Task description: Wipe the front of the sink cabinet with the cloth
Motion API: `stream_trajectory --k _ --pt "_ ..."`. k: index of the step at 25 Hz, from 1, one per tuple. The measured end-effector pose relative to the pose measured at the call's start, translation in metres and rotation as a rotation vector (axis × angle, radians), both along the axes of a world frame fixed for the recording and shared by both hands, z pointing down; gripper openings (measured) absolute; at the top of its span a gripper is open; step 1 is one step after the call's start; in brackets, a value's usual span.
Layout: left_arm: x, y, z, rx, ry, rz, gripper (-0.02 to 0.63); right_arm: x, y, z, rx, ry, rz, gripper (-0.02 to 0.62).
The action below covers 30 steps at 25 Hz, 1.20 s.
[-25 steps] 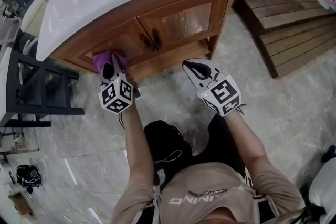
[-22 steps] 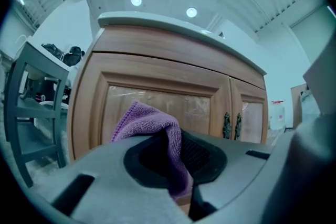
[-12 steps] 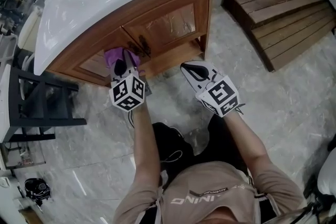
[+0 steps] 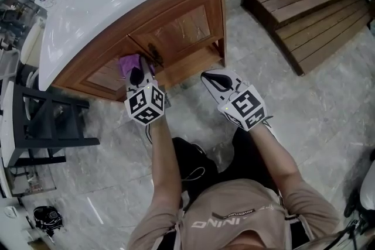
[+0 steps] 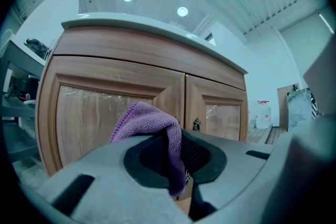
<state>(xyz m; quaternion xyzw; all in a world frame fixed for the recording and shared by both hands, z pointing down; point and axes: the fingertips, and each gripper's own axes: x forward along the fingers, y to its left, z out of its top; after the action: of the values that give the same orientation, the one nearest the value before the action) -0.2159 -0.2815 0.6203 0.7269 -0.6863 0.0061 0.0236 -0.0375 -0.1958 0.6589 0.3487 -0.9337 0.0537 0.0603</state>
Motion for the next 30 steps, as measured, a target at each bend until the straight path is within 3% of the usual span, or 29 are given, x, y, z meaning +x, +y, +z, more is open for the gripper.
stream_trajectory --k 4,11,18,22,30 --pt "0.024 -0.003 0.004 -0.027 -0.052 0.063 0.037 0.009 0.0 -0.001 0.001 -0.008 0.02 0.011" --pt "0.047 -0.014 0.007 -0.038 -0.065 0.076 0.037 0.024 0.003 0.003 -0.004 -0.006 0.044 0.011" --pt "0.091 -0.03 0.011 -0.047 -0.126 0.169 0.037 0.035 0.006 0.001 0.003 -0.005 0.069 0.011" --pt "0.115 -0.047 0.012 -0.033 -0.186 0.169 0.037 0.051 0.007 -0.001 0.004 -0.001 0.101 0.011" --pt "0.172 -0.065 0.023 -0.039 -0.136 0.281 0.037 0.083 0.008 0.005 -0.002 0.01 0.164 0.011"
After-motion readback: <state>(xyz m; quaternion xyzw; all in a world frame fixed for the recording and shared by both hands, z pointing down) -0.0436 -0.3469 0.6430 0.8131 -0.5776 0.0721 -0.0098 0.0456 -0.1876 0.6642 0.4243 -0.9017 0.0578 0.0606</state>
